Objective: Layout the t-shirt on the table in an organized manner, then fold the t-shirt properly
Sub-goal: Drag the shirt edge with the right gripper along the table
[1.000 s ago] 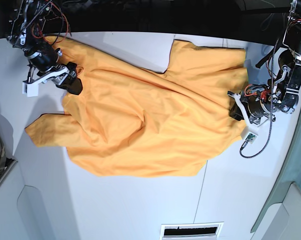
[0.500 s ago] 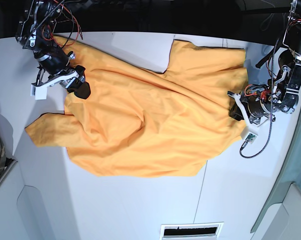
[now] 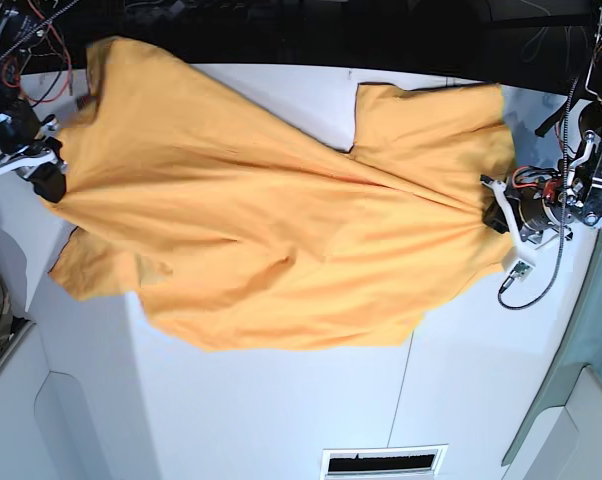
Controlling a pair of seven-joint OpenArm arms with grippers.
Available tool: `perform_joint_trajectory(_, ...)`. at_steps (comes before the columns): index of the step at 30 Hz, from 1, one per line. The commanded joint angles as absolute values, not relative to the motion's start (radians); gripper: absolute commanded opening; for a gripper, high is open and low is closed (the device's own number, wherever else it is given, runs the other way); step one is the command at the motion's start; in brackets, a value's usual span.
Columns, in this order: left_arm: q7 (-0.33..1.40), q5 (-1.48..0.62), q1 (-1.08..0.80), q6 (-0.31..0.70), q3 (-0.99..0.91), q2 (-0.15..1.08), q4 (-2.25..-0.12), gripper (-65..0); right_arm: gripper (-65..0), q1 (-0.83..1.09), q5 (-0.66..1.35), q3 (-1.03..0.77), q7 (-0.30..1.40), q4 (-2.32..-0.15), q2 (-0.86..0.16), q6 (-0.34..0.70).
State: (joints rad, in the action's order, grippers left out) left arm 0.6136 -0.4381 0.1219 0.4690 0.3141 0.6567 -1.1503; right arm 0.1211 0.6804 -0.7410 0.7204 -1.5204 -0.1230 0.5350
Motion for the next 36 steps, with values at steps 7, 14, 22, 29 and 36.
perform_joint_trajectory(7,0.667,-0.531,0.13,0.552,0.312,0.685,-1.161,-54.7,-33.4,0.111,0.764,-0.762,0.737,-1.541,-0.17,0.547)
perform_joint_trajectory(14,0.69,-0.616,0.13,0.567,0.312,0.727,-1.242,-54.7,-32.9,0.055,0.789,-0.762,0.729,-1.541,-0.163,0.554)
perform_joint_trajectory(22,0.741,-0.761,0.115,0.622,0.312,0.779,-1.343,-54.7,-32.9,-0.117,0.506,-0.644,0.619,-1.467,-0.172,0.46)
perform_joint_trajectory(29,0.746,-0.758,0.07,0.622,0.312,0.779,-1.345,-54.7,-32.9,-0.281,0.312,-0.529,0.51,-1.159,-0.192,0.285)
perform_joint_trajectory(36,0.744,-0.736,0.019,0.622,0.312,0.779,-1.345,-54.7,-32.9,-0.303,0.313,-0.564,0.499,-1.076,-0.205,0.272)
